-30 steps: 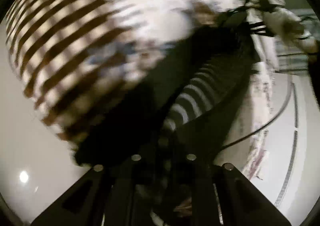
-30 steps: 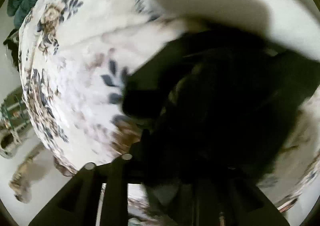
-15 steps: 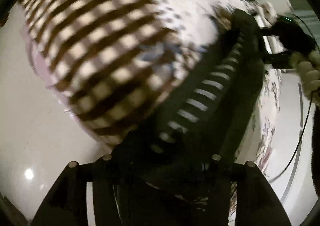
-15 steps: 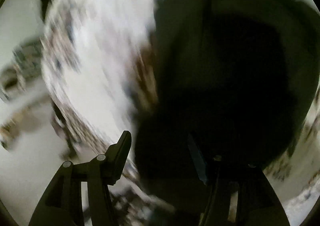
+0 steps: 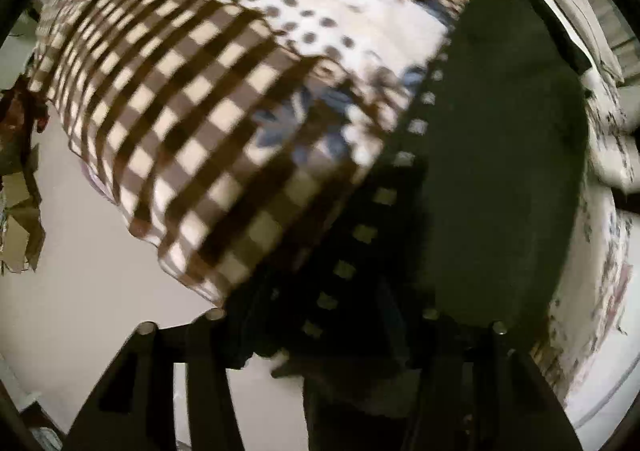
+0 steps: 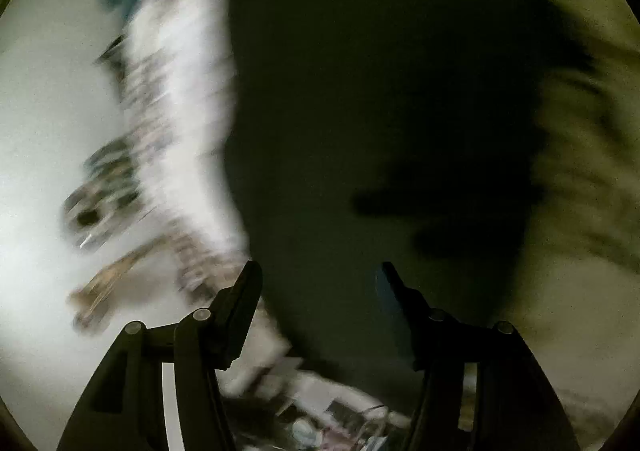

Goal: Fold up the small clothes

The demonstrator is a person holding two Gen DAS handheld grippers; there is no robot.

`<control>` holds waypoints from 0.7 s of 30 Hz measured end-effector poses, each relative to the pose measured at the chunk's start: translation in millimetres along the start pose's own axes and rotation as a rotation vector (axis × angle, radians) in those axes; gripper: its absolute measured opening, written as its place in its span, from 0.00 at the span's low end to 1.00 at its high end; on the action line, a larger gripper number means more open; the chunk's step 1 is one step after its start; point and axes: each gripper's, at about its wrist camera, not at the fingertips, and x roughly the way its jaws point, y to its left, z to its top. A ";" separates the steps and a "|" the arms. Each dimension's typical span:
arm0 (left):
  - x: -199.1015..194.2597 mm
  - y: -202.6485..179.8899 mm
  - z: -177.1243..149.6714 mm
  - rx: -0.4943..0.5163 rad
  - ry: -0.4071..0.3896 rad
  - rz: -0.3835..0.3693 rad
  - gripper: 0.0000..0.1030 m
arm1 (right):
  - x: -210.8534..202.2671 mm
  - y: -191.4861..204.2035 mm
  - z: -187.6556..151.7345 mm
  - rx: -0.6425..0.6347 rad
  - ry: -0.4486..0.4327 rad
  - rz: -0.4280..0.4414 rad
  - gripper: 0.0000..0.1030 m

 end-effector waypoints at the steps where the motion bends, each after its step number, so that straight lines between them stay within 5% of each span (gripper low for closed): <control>1: 0.0 -0.2 1.1 -0.012 -0.009 -0.027 0.09 | -2.8 -20.4 -6.6 0.033 0.003 -0.009 0.60; 5: -16.1 13.0 -1.7 -0.022 -0.029 -0.066 0.06 | 18.8 -60.9 -36.4 0.088 0.060 0.020 0.60; 11: -36.4 48.1 3.1 -0.048 0.062 -0.120 0.09 | 44.3 -54.7 -69.1 -0.001 0.098 -0.031 0.55; 14: -69.8 37.4 23.4 -0.024 0.032 -0.133 0.23 | 16.4 -48.5 -61.2 -0.040 0.041 -0.024 0.56; 17: -94.4 10.2 71.1 0.009 -0.061 -0.230 0.56 | -27.7 -45.7 -38.9 -0.060 -0.058 -0.024 0.59; 21: -71.7 -56.8 164.6 0.116 -0.123 -0.334 0.58 | -83.2 -50.0 20.9 -0.027 -0.200 -0.003 0.60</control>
